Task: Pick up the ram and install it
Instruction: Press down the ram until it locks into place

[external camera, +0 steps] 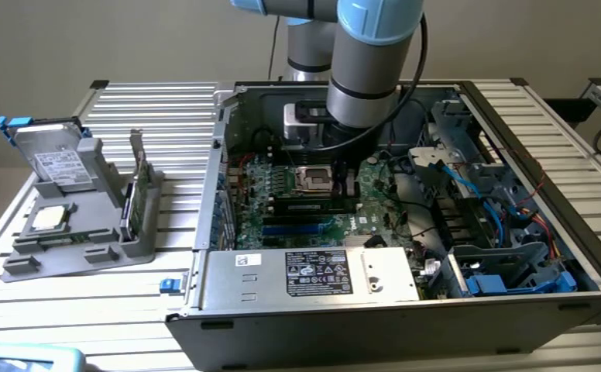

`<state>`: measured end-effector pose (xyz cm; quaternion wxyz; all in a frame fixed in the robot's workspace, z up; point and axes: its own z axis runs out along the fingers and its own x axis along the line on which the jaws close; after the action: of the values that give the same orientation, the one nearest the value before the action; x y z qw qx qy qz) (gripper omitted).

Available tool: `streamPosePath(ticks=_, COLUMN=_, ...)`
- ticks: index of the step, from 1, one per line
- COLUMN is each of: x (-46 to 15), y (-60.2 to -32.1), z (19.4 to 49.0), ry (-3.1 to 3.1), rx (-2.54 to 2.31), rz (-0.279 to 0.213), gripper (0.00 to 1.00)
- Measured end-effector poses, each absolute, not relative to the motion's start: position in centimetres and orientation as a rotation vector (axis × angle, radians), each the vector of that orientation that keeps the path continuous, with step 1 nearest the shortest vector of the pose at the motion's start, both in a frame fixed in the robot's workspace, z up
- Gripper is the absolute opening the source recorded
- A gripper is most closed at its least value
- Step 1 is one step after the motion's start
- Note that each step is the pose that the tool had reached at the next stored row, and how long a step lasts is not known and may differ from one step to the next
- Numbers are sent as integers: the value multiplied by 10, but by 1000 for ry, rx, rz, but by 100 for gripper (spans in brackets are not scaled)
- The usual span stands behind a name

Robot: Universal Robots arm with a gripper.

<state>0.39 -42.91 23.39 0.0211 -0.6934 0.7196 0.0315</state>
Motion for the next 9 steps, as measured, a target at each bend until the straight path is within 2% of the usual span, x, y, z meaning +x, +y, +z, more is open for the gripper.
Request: streamPosePath(ticks=9, x=6, y=-429, z=235, ry=2200, rx=-2182, rz=99, gripper=11)
